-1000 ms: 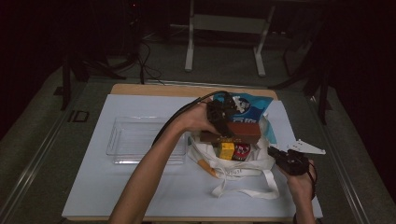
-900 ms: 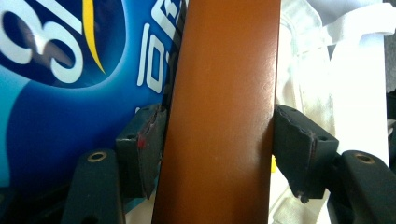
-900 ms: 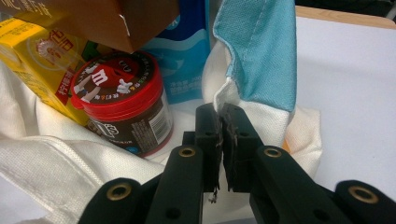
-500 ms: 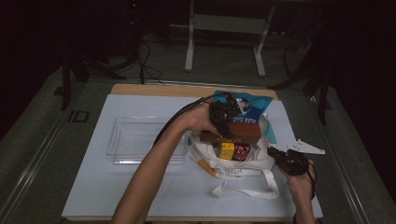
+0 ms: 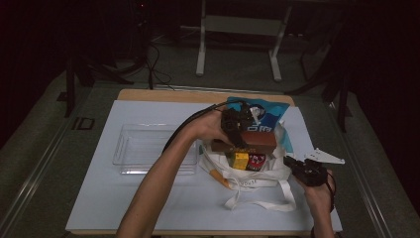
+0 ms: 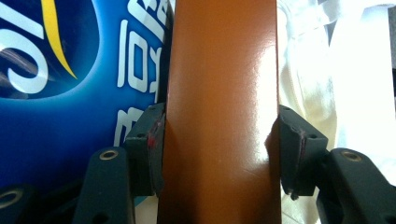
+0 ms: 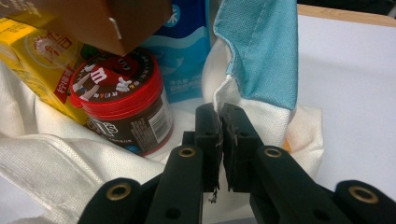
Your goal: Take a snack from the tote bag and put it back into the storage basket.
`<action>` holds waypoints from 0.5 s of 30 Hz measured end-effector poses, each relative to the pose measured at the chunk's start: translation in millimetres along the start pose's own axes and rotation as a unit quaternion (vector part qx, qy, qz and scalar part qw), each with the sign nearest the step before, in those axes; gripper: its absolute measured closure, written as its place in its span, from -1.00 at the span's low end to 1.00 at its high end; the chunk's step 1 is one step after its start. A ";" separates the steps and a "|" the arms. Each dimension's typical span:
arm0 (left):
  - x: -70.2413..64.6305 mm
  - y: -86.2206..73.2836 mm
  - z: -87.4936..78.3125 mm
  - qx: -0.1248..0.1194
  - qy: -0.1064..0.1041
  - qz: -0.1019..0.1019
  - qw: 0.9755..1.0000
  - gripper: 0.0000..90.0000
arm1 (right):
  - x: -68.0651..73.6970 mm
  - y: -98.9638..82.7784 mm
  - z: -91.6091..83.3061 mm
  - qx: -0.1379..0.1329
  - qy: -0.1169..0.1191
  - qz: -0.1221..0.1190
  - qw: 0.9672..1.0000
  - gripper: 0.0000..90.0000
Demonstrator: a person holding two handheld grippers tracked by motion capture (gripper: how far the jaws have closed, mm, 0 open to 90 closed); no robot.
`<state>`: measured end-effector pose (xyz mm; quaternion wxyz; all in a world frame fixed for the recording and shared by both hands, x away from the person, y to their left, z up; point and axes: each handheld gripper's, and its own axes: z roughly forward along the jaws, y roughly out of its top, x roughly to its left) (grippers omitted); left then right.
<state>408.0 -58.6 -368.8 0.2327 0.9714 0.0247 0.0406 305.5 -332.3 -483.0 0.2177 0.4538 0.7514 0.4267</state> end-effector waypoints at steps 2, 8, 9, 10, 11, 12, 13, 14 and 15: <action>-0.9 -0.4 -2.2 -0.002 0.000 0.003 1.000 -0.05 | -0.1 -0.1 0.2 0.000 0.000 -0.001 1.000 0.90; -4.7 -3.9 -8.6 -0.001 0.001 0.011 1.000 -0.05 | -0.1 -0.1 0.1 0.000 -0.001 -0.002 1.000 0.90; -5.5 -4.5 -9.5 -0.001 0.002 0.012 1.000 -0.05 | -0.2 -0.2 0.1 0.000 -0.001 -0.002 1.000 0.90; -6.5 -5.2 -10.7 -0.003 0.005 0.014 1.000 -0.05 | -0.2 -0.2 0.1 0.000 -0.001 -0.002 1.000 0.90; -7.3 -6.0 -12.3 -0.004 0.005 0.016 1.000 -0.05 | -0.1 -0.1 0.1 0.000 0.000 -0.003 1.000 0.90; -8.6 -7.1 -14.6 -0.007 0.008 0.017 1.000 -0.05 | -0.1 -0.1 0.1 0.000 -0.001 -0.003 1.000 0.90; -9.4 -8.1 -16.3 -0.010 0.009 0.018 1.000 -0.05 | 0.0 -0.1 0.0 -0.001 -0.001 -0.003 1.000 0.90; -10.4 -9.1 -18.0 -0.013 0.010 0.019 1.000 -0.05 | -0.1 -0.2 -0.2 0.000 -0.001 -0.002 1.000 0.90; -11.0 -9.9 -19.2 -0.015 0.008 0.019 1.000 -0.05 | -0.3 -0.2 -0.2 0.000 -0.001 -0.002 1.000 0.90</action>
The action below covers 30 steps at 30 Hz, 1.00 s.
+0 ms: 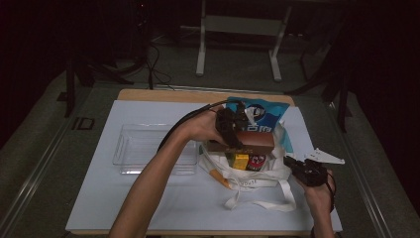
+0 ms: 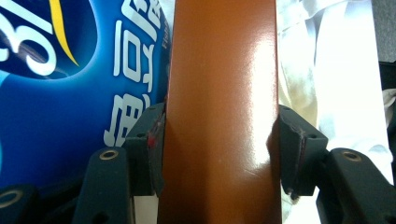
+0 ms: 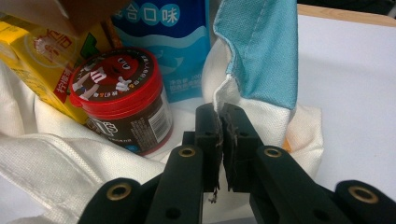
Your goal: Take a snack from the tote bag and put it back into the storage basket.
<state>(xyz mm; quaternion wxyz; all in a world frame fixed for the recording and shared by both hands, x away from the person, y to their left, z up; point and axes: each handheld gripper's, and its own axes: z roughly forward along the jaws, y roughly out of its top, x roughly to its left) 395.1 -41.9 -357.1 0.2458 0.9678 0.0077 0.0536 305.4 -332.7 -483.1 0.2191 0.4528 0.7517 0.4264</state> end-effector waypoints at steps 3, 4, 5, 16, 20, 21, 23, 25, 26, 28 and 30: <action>-2.2 -3.1 -3.2 -0.002 0.002 0.002 1.000 -0.05 | 0.0 0.0 -0.1 0.000 0.000 0.000 1.000 0.90; -2.9 -4.6 -4.3 -0.001 0.003 0.003 1.000 -0.05 | 0.2 0.1 -0.1 0.000 0.000 0.000 1.000 0.90; -3.2 -5.7 -4.8 -0.002 0.002 0.002 1.000 -0.05 | 0.3 0.1 -0.1 0.000 0.000 0.000 1.000 0.90; -6.1 -25.9 -17.2 -0.011 0.005 -0.002 1.000 -0.04 | -0.2 -0.4 0.5 0.000 0.000 -0.001 1.000 0.90; -8.2 -33.1 -24.8 -0.019 0.004 -0.006 1.000 -0.04 | -0.2 -0.4 0.4 0.000 0.000 0.000 1.000 0.90; -8.4 -34.6 -26.7 -0.016 0.004 -0.005 1.000 -0.04 | -0.2 -0.4 0.5 0.000 0.000 0.000 1.000 0.90; -9.4 -38.1 -29.2 -0.016 0.008 -0.004 1.000 -0.04 | -0.2 -0.5 0.4 0.000 0.000 0.001 1.000 0.90; -10.1 -41.7 -32.4 -0.013 0.010 -0.002 1.000 -0.04 | -0.2 -0.5 0.4 0.000 0.000 0.001 1.000 0.90; -10.8 -43.6 -33.9 -0.014 0.011 -0.003 1.000 -0.04 | -0.3 -0.5 0.4 0.000 0.000 0.001 1.000 0.90; -11.6 -47.4 -37.6 -0.012 0.011 -0.004 1.000 -0.04 | -0.4 -0.5 0.4 0.000 0.000 0.001 1.000 0.90; -12.8 -51.1 -40.4 -0.011 0.013 -0.006 1.000 -0.04 | -0.3 -0.6 0.4 0.000 0.000 0.001 1.000 0.90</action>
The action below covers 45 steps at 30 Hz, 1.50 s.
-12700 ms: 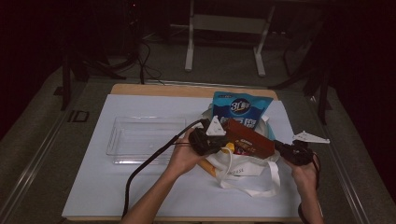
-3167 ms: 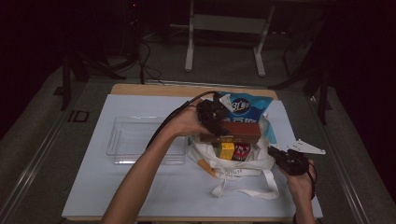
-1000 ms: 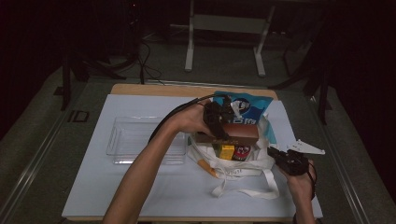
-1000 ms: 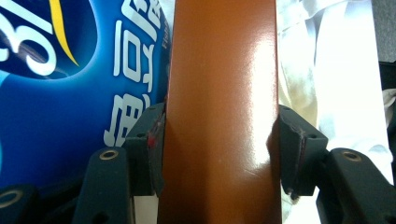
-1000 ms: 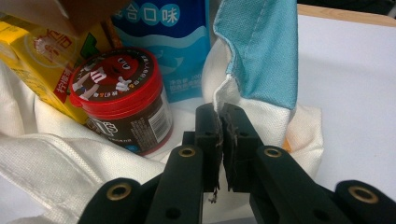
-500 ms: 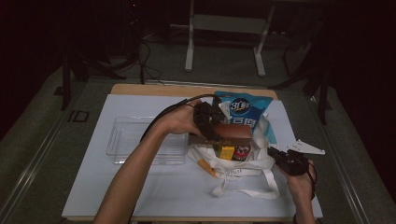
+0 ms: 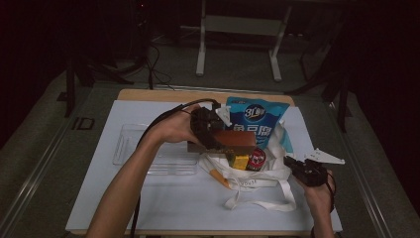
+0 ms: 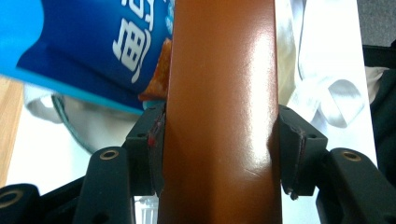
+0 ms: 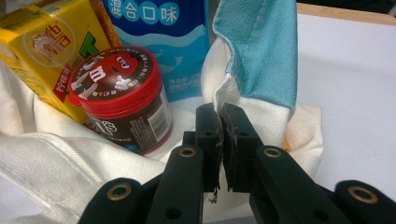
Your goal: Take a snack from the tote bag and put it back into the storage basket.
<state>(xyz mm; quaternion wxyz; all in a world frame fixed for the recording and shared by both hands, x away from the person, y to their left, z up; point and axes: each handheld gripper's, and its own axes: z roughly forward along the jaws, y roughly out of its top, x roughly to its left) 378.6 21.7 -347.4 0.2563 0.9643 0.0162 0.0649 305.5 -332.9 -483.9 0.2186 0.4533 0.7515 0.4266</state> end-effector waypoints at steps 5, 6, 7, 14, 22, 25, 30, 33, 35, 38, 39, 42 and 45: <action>-0.6 -11.2 -5.4 0.008 0.004 -0.003 1.000 -0.04 | -0.2 -0.1 0.0 0.000 0.000 0.001 1.000 0.90; -0.3 -13.8 -6.1 0.010 0.004 -0.003 1.000 -0.04 | -0.2 -0.1 0.0 0.000 0.000 0.001 1.000 0.90; -0.4 -16.5 -6.3 0.008 0.005 -0.005 1.000 -0.04 | -0.1 -0.2 0.0 0.000 0.000 0.001 1.000 0.90; -0.8 -32.4 -12.5 0.001 0.007 -0.012 1.000 -0.04 | -0.3 -0.6 0.5 0.000 0.001 0.002 1.000 0.90; -3.5 -51.9 -22.5 -0.001 0.016 -0.018 1.000 -0.04 | -1.1 -0.8 0.1 0.000 0.002 0.002 1.000 0.90; -4.2 -59.2 -25.2 0.004 0.018 -0.020 1.000 -0.04 | -1.3 -1.0 0.2 -0.001 0.002 0.002 1.000 0.90; -6.0 -71.2 -29.5 0.011 0.027 -0.024 0.999 -0.04 | -1.4 -1.1 0.5 0.001 0.003 0.004 1.000 0.90; -6.1 -75.8 -32.2 0.012 0.030 -0.026 0.999 -0.04 | -1.4 -1.3 0.4 0.000 0.003 0.004 1.000 0.90; -7.2 -78.4 -33.0 0.011 0.032 -0.026 0.999 -0.04 | -1.4 -1.3 0.4 0.000 0.003 0.004 1.000 0.90; -7.6 -80.8 -33.9 0.015 0.032 -0.025 0.999 -0.04 | -1.5 -1.4 0.2 0.001 0.003 0.004 1.000 0.90; -7.5 -81.7 -34.7 0.016 0.032 -0.023 0.999 -0.04 | -1.5 -1.4 0.2 0.001 0.003 0.004 1.000 0.90; -8.4 -83.7 -36.5 0.011 0.031 -0.025 0.999 -0.04 | -1.5 -1.4 -0.1 0.000 0.003 0.005 1.000 0.90; -9.3 -86.8 -39.5 0.011 0.033 -0.022 0.999 -0.04 | -1.8 -1.4 -0.3 0.000 0.003 0.005 1.000 0.90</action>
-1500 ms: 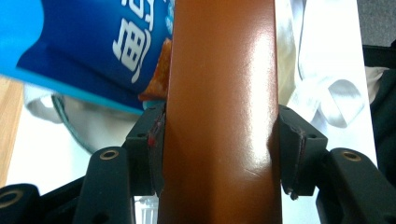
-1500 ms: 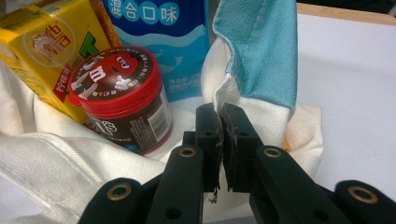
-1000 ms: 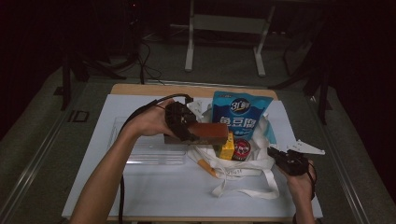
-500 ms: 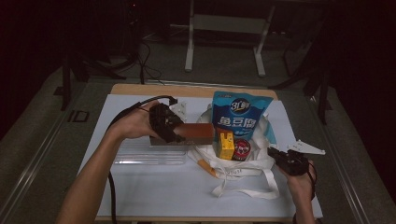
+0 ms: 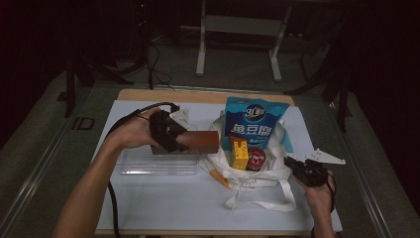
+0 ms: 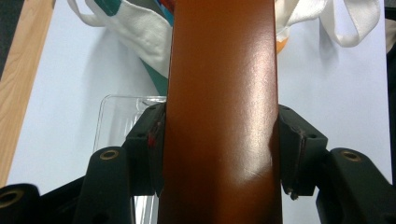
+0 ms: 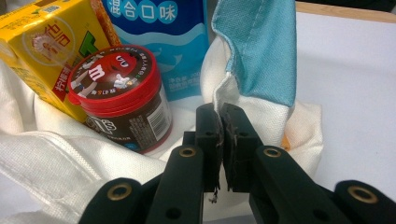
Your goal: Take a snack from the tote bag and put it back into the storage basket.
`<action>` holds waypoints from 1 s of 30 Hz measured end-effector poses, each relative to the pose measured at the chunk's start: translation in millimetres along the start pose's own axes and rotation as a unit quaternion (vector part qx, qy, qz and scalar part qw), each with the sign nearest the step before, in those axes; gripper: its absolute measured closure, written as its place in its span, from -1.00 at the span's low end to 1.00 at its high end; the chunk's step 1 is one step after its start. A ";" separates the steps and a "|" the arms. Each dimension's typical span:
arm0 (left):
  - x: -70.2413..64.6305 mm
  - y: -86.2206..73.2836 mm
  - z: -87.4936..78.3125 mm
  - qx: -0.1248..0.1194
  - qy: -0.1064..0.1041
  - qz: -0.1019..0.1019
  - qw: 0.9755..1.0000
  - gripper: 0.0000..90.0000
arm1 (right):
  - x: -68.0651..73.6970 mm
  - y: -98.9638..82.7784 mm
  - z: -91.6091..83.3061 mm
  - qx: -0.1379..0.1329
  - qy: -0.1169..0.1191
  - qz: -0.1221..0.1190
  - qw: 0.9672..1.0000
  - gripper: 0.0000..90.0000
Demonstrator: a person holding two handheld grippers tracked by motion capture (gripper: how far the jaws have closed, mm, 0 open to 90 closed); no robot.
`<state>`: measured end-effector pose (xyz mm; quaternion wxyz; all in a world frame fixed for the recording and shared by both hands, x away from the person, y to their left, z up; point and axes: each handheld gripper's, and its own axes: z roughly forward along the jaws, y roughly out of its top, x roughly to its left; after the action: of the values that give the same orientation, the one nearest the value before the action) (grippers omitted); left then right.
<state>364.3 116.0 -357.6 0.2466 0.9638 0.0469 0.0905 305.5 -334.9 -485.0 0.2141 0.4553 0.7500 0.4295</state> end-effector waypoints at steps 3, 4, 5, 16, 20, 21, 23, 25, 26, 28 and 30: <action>-0.8 -3.7 -2.4 0.002 0.004 0.003 1.000 -0.04 | -0.1 -0.2 0.0 0.000 0.000 0.000 1.000 0.90; -1.5 -5.2 -3.1 0.003 0.004 0.001 1.000 -0.04 | -0.1 -0.2 0.1 0.000 0.000 0.000 1.000 0.90; -2.0 -6.8 -3.5 0.002 0.005 0.001 1.000 -0.04 | -0.1 -0.3 0.1 0.000 0.000 -0.001 1.000 0.90; -4.5 -29.2 -7.9 0.002 0.008 -0.008 1.000 -0.05 | 0.8 -0.3 0.7 0.002 -0.001 -0.001 1.000 0.90; -6.5 -35.4 -11.6 0.003 0.012 -0.012 1.000 -0.05 | 0.8 -0.5 0.7 0.002 -0.001 -0.001 1.000 0.90; -6.8 -36.1 -12.4 0.004 0.013 -0.012 1.000 -0.05 | 0.8 -0.4 0.6 0.002 -0.001 -0.001 1.000 0.90; -8.2 -38.6 -14.2 0.005 0.015 -0.013 1.000 -0.05 | 0.9 -0.4 0.5 0.001 -0.001 -0.001 1.000 0.90; -8.6 -41.2 -15.2 0.012 0.014 -0.011 1.000 -0.05 | 0.7 -0.4 0.5 0.000 -0.001 -0.002 1.000 0.90; -9.1 -42.4 -14.6 0.016 0.015 -0.010 1.000 -0.05 | 0.8 -0.4 0.4 0.001 -0.001 -0.001 1.000 0.90; -9.7 -43.8 -13.3 0.018 0.014 -0.013 1.000 -0.05 | 1.0 -0.4 0.7 0.002 -0.001 0.000 1.000 0.90; -9.7 -46.3 -8.5 0.032 0.013 -0.011 0.999 -0.05 | 1.4 -0.3 0.9 0.002 -0.001 0.000 1.000 0.90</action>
<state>351.0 159.1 -374.1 0.2160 0.9693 0.0633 0.0993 305.3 -333.3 -485.6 0.2138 0.4560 0.7510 0.4271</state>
